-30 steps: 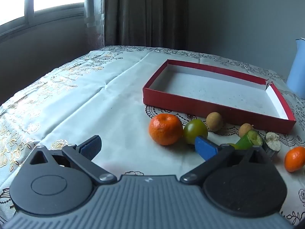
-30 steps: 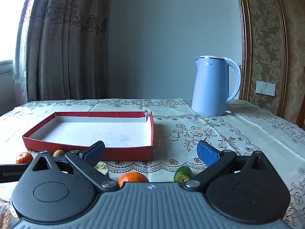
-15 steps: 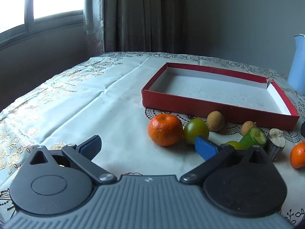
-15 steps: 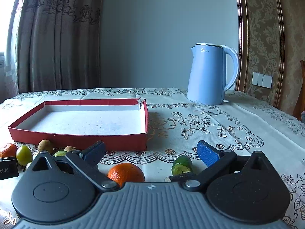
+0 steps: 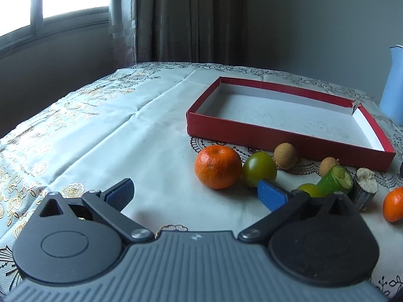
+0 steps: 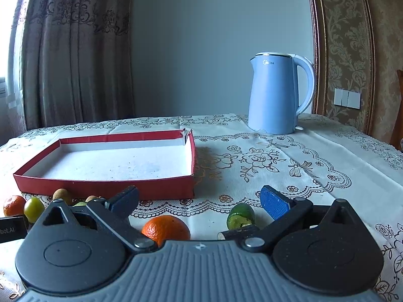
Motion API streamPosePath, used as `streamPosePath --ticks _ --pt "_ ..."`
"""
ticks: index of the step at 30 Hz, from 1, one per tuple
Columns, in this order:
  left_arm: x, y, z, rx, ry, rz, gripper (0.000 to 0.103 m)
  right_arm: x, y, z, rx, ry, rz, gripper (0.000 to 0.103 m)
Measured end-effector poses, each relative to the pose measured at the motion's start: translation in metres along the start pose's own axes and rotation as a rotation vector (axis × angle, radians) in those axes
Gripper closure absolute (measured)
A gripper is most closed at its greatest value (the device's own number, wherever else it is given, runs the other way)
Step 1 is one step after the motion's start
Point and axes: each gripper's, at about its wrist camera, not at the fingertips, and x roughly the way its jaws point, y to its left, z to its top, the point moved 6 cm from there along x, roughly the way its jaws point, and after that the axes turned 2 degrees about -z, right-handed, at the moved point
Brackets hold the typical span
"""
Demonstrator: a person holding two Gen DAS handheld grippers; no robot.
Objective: Organize fruits
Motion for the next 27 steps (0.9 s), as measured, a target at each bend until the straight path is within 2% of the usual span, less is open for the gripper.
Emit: streamPosePath --ticks 12,19,25,27 --pt "0.002 0.000 -0.001 0.000 0.005 0.001 0.000 0.002 0.001 -0.001 -0.009 0.010 -0.005 0.000" --pt "0.003 -0.001 -0.002 0.003 0.006 -0.002 0.000 0.011 0.007 -0.005 -0.052 0.067 -0.003 0.000" --pt "0.004 -0.001 -0.002 0.003 0.008 -0.002 0.000 0.022 0.014 -0.012 -0.080 0.157 0.030 0.000" --pt "0.005 -0.001 -0.002 0.004 0.008 -0.003 0.000 0.022 0.014 -0.013 -0.082 0.163 0.036 0.000"
